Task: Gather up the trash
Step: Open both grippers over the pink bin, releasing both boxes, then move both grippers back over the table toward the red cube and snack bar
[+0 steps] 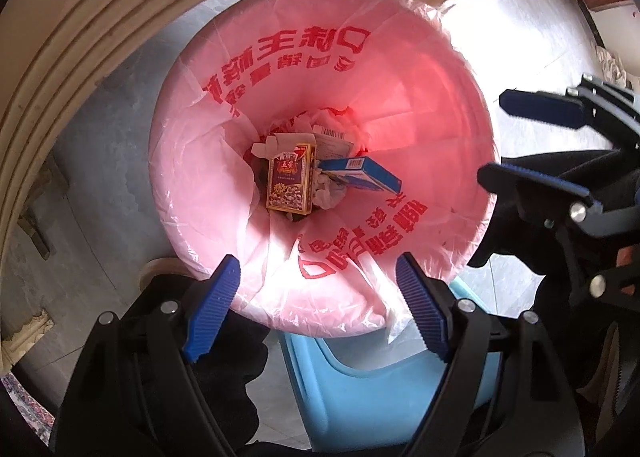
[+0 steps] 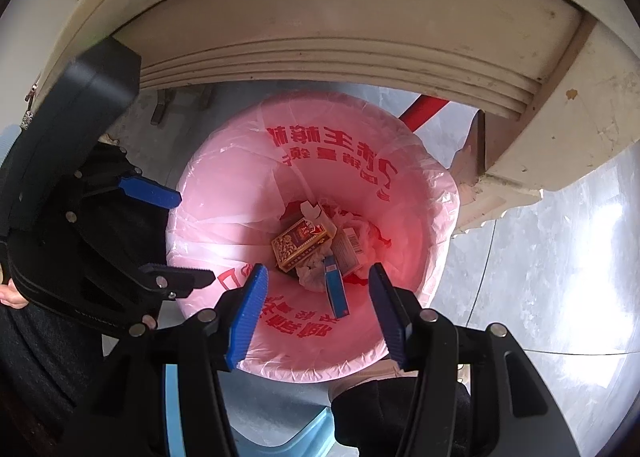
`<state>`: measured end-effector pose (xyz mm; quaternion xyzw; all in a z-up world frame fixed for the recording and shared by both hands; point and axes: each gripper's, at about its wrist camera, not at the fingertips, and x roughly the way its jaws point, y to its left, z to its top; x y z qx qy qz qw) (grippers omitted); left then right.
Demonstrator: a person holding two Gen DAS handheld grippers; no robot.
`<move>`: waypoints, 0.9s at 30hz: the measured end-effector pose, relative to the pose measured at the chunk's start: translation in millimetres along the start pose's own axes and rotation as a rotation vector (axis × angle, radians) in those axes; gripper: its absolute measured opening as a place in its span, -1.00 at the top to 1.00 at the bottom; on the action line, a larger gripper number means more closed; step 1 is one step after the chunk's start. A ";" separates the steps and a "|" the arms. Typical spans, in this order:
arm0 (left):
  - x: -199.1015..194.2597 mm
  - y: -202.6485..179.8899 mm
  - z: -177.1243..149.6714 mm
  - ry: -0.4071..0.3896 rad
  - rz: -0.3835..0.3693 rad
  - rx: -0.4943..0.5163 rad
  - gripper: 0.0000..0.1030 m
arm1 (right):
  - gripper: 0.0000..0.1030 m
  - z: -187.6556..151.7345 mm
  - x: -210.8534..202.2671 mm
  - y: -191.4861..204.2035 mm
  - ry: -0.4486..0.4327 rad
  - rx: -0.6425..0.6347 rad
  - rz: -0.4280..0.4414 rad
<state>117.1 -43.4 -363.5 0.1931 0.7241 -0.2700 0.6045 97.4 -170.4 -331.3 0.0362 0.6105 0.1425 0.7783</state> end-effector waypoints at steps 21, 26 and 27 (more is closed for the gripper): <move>-165.9 -34.4 -45.9 -0.192 0.096 0.096 -0.53 | -0.46 14.9 -176.5 25.4 -0.303 -0.068 0.169; -245.7 -33.7 -31.7 -0.235 0.103 0.110 -0.54 | -0.46 51.9 -251.9 29.6 -0.381 -0.182 0.165; -263.7 -34.2 -27.4 -0.248 0.102 0.116 -0.54 | -0.47 61.9 -269.2 27.6 -0.395 -0.204 0.169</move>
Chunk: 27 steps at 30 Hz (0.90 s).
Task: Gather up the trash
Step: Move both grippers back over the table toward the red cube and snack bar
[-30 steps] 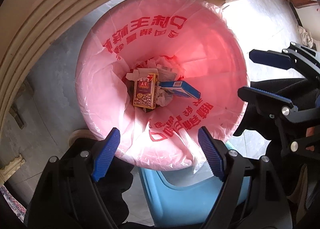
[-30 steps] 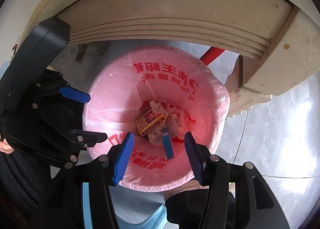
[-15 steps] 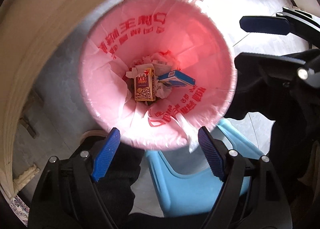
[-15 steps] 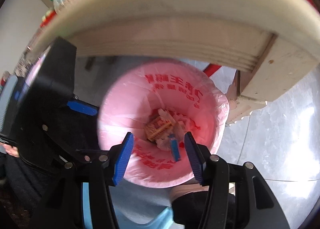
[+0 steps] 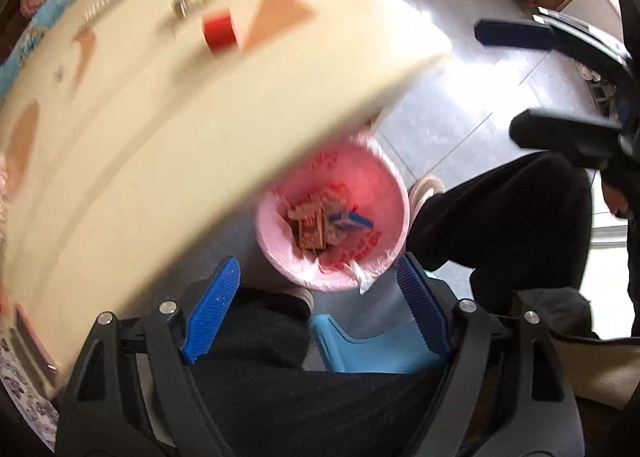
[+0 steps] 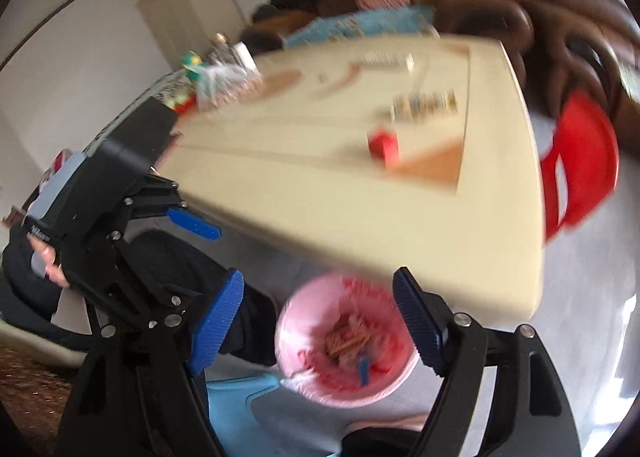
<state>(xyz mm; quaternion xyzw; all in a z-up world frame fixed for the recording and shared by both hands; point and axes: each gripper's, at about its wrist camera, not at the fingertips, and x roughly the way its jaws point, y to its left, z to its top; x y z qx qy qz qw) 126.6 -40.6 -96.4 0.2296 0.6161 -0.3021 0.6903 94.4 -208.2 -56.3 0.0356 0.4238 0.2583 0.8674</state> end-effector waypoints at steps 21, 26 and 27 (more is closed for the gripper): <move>4.0 53.0 106.7 0.018 -0.046 -0.018 -0.64 | -0.49 139.5 66.6 -88.9 0.145 -0.164 0.022; 29.5 67.7 124.3 0.046 -0.075 -0.048 -0.64 | -0.49 149.3 99.2 -106.6 0.181 -0.177 0.023; 33.8 70.6 127.5 0.048 -0.084 -0.056 -0.64 | -0.49 152.5 106.2 -110.3 0.191 -0.183 0.022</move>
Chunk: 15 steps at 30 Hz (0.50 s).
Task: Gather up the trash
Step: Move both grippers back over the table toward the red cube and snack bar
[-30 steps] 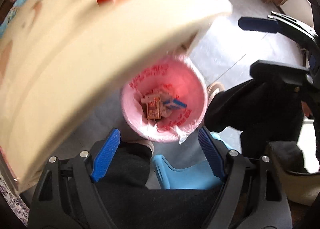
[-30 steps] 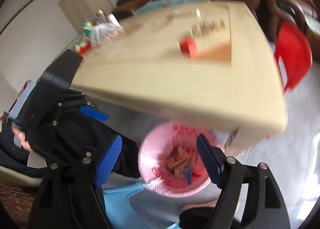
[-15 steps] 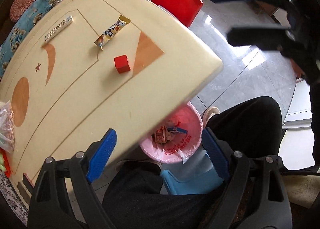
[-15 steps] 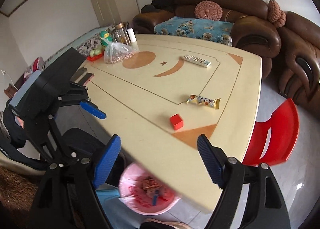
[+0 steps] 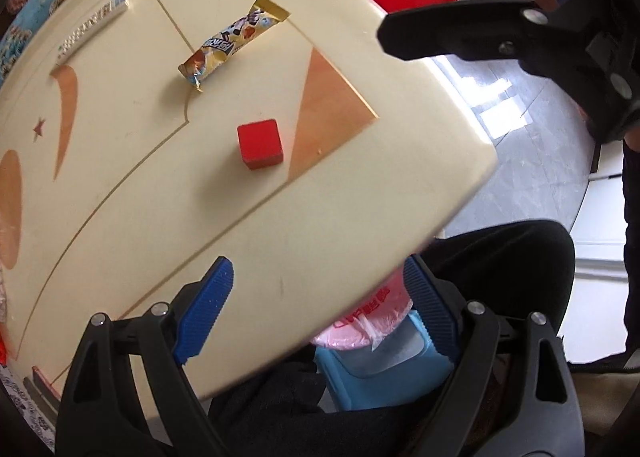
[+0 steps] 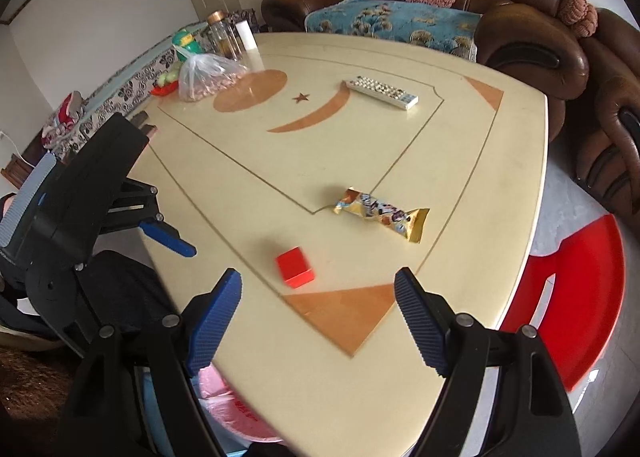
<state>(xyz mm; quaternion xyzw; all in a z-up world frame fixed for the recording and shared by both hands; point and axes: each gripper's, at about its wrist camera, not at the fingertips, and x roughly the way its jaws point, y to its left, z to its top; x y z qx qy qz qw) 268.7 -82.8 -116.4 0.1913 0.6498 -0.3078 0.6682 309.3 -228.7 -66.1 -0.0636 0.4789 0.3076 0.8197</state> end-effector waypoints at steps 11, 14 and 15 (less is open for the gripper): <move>40.0 32.0 31.3 0.005 -0.085 -0.131 -0.64 | -0.49 41.6 66.1 -45.4 0.090 -0.089 -0.007; 47.1 34.1 33.2 0.000 -0.059 -0.143 -0.64 | -0.49 48.3 88.8 -50.1 0.135 -0.144 -0.031; 48.8 34.9 33.2 -0.003 -0.056 -0.150 -0.64 | -0.49 49.5 95.2 -51.1 0.146 -0.158 -0.040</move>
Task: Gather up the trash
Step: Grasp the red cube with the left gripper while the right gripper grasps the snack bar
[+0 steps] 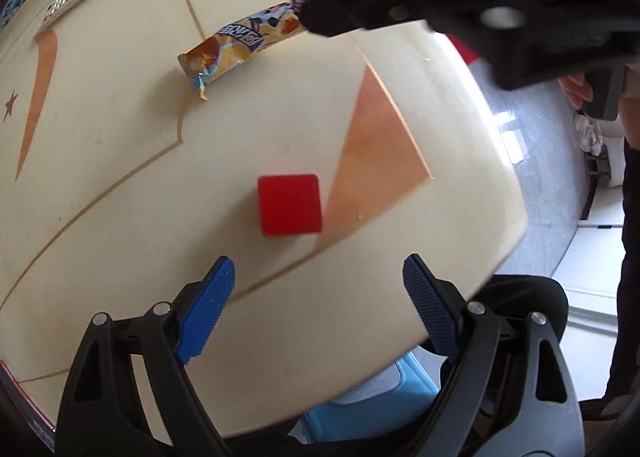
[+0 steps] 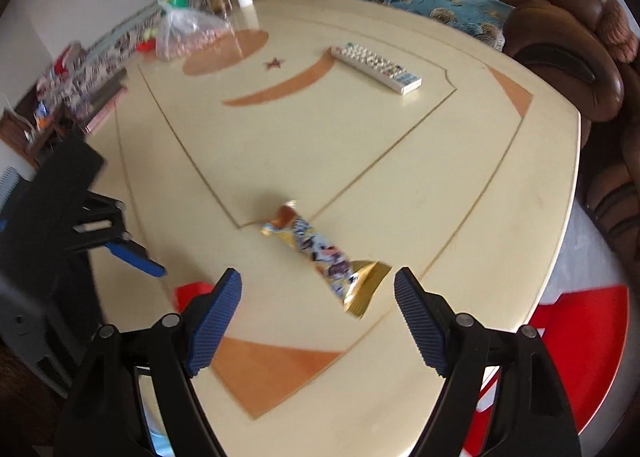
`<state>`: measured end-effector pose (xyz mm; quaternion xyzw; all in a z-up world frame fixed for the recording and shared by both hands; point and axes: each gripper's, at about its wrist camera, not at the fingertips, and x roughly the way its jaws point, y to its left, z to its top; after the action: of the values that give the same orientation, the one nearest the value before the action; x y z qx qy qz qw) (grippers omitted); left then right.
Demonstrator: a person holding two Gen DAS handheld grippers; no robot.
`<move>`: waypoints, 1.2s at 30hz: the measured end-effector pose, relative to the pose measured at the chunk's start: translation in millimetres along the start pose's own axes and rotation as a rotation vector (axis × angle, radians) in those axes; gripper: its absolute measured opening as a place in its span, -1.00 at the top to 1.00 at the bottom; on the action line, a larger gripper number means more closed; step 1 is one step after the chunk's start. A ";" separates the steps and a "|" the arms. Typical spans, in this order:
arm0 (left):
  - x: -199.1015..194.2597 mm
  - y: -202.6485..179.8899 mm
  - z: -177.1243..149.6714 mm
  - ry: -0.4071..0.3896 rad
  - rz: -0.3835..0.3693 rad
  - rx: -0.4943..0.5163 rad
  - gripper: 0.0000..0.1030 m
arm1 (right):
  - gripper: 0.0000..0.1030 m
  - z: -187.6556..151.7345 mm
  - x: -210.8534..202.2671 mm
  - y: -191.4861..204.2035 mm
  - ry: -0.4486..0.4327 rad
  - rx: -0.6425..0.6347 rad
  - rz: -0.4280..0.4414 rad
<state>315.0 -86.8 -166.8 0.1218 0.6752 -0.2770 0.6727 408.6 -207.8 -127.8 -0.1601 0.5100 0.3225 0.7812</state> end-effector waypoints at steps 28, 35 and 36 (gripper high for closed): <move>8.7 -19.0 11.1 -0.013 0.135 -0.138 0.35 | 0.16 -7.6 53.2 -1.8 -0.057 0.030 -0.111; 7.5 -24.6 22.4 -0.012 0.103 -0.154 0.18 | 0.25 -13.8 49.2 -3.8 -0.058 0.105 -0.138; 6.7 -25.1 24.6 -0.017 0.101 -0.156 0.17 | 0.25 -13.8 48.7 -5.0 -0.059 0.119 -0.132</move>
<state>321.8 -121.9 -166.7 0.1006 0.6818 -0.1902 0.6991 415.6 -202.9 -178.0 -0.1374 0.4934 0.2439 0.8235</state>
